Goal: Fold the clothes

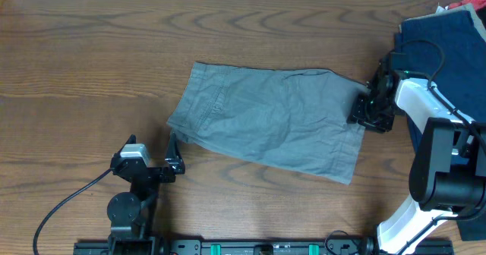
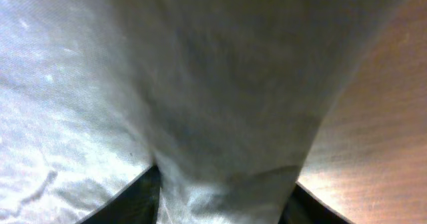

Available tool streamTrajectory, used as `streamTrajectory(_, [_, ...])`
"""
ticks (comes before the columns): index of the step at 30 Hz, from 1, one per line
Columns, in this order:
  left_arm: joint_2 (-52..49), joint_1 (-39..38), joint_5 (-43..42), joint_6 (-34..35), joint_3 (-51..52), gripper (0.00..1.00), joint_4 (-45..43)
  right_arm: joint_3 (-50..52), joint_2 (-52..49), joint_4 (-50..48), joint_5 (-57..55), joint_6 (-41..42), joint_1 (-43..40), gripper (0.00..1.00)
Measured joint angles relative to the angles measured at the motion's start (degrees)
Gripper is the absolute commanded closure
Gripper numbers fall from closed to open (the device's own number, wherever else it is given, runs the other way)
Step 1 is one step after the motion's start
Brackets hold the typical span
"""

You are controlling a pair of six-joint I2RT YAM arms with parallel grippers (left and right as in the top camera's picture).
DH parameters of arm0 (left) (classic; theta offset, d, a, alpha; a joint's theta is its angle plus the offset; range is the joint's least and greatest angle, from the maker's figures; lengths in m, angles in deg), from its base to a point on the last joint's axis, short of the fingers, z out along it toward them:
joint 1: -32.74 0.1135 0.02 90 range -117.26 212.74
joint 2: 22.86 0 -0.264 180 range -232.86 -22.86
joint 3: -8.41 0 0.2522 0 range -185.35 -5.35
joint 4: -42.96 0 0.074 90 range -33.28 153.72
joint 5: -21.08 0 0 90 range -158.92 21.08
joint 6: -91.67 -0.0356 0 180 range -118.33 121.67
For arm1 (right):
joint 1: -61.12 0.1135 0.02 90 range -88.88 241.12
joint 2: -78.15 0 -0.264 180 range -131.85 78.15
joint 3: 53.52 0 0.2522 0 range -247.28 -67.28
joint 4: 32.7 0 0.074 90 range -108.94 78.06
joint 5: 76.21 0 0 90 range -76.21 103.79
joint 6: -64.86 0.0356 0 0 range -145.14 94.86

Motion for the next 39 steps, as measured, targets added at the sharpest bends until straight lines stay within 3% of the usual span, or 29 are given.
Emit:
streamTrajectory(3, [0.00,0.00,0.00,0.02,0.00,0.02,0.00,0.20,0.00,-3.26,0.04,-0.07,0.02,0.88])
streamTrajectory(5, [0.00,0.00,0.00,0.02,0.00,0.02,0.00,0.37,0.00,-6.16,0.13,0.20,0.11,0.97])
streamTrajectory(11, [0.00,0.00,0.00,0.00,0.00,0.02,0.00,0.42,0.00,-13.46,0.22,0.46,0.11,0.99])
streamTrajectory(17, [0.00,0.00,0.00,0.00,0.00,0.02,0.00,0.28,-0.02,-14.21,-1.31,0.44,0.11,0.99])
streamTrajectory(20, [0.00,0.00,0.00,0.02,0.00,0.02,0.00,-1.07,-0.04,-12.52,-2.49,0.24,0.04,0.89])
streamTrajectory(26, [0.00,0.00,0.00,0.00,0.00,0.02,0.00,-9.79,-0.11,-5.09,-4.76,-0.68,-0.33,0.79])
streamTrajectory(27, [0.00,0.00,0.00,0.02,0.00,0.02,0.00,-11.87,-0.11,-3.50,-4.98,-0.85,-0.33,0.72])
streamTrajectory(28, [0.00,0.00,0.00,0.00,0.00,0.02,0.00,-13.66,-0.11,-2.21,-5.18,-1.01,-0.33,0.49])
streamTrajectory(29, [0.00,0.00,0.00,0.00,0.00,0.02,0.00,-15.37,-0.11,-0.85,-5.40,-1.11,-0.33,0.11])
streamTrajectory(30, [0.00,0.00,-0.02,0.00,0.00,0.02,0.00,-17.33,-0.11,0.83,-5.55,-1.36,-0.33,0.01])
streamTrajectory(36, [-0.04,0.00,0.00,0.02,0.00,0.02,0.00,-25.14,-0.11,10.38,-5.05,-1.75,-0.31,0.01])
streamTrajectory(39, [-0.04,0.00,0.00,0.02,0.00,0.02,0.00,-26.64,-0.11,13.11,-0.57,-2.23,-0.11,0.07])
